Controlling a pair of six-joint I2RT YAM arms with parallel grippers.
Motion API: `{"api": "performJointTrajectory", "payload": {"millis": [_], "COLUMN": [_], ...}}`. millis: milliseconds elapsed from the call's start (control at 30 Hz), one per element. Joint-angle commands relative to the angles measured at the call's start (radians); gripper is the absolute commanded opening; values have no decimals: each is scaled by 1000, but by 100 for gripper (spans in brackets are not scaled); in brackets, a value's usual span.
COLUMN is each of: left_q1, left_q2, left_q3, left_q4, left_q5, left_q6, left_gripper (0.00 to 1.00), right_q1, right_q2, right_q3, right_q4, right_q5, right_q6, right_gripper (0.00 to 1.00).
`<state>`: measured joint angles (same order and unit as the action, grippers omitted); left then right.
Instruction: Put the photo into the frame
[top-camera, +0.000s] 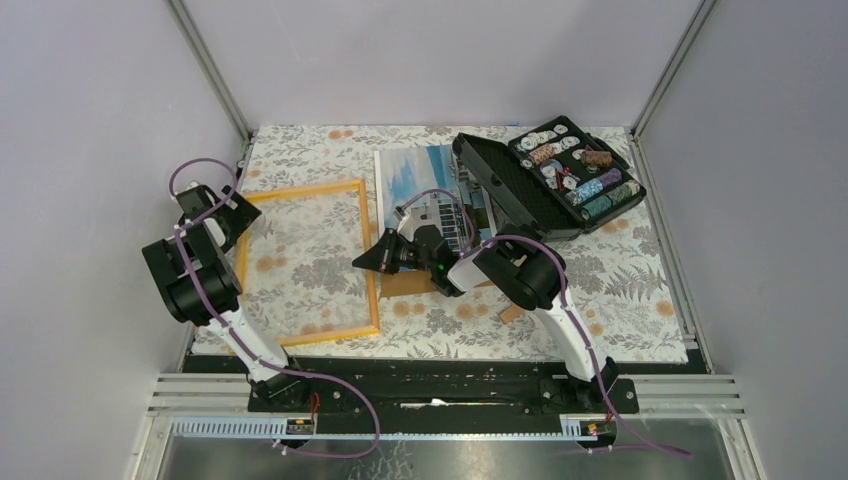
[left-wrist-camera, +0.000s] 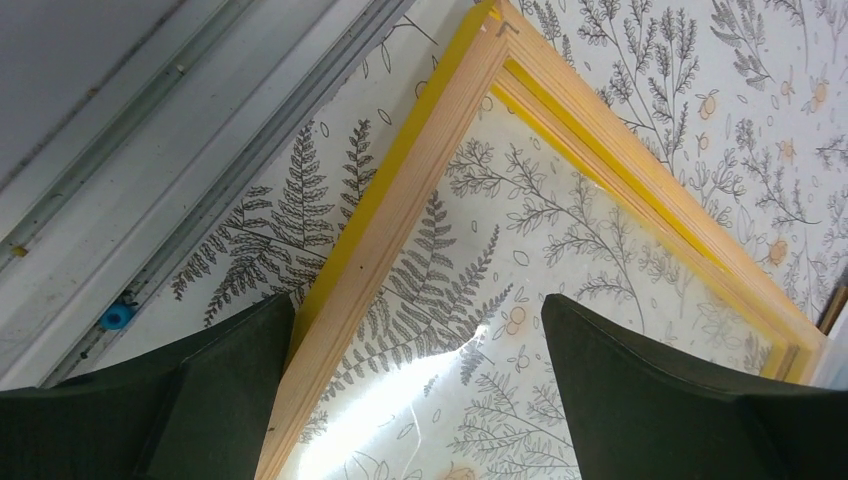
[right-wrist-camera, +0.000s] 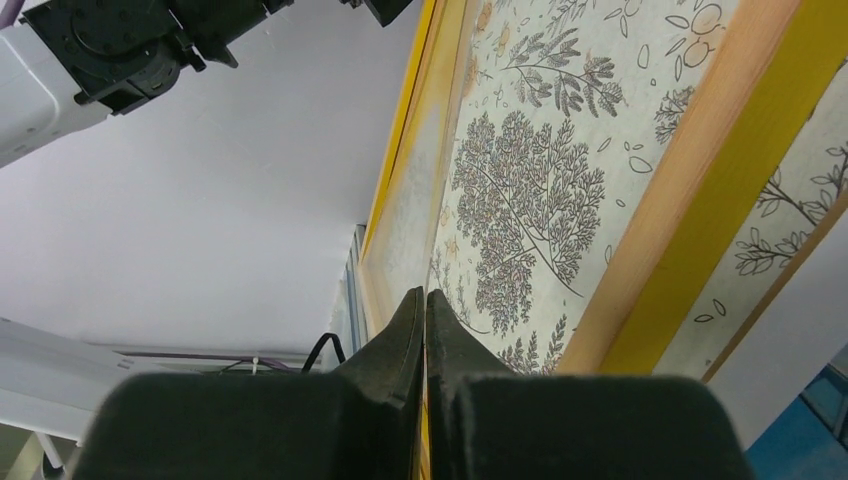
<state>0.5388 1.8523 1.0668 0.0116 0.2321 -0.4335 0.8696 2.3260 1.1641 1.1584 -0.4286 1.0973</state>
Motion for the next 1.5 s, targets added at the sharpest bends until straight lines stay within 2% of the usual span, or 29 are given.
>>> {"api": "performJointTrajectory", "payload": {"millis": [0, 700, 867, 1067, 1233, 1467], "left_q1": [-11, -27, -58, -86, -103, -142], "left_q2": [-42, -46, -58, -81, -89, -110], "left_q3": [-38, -71, -74, -78, -67, -76], "left_q4": [5, 1, -10, -39, -60, -29], "left_q5": [72, 94, 79, 63, 33, 49], "left_q6": [-49, -87, -90, -103, -104, -125], "left_gripper": [99, 99, 99, 99, 99, 99], "right_q1": [-12, -24, -6, -7, -7, -11], "right_q2": [4, 99, 55, 24, 25, 19], "right_q3": [49, 132, 130, 118, 161, 248], "right_q4": [8, -31, -126, -245, -329, -467], "right_q5": [27, 24, 61, 87, 59, 49], "right_q6": [17, 121, 89, 122, 172, 157], "right_gripper": [0, 0, 0, 0, 0, 0]}}
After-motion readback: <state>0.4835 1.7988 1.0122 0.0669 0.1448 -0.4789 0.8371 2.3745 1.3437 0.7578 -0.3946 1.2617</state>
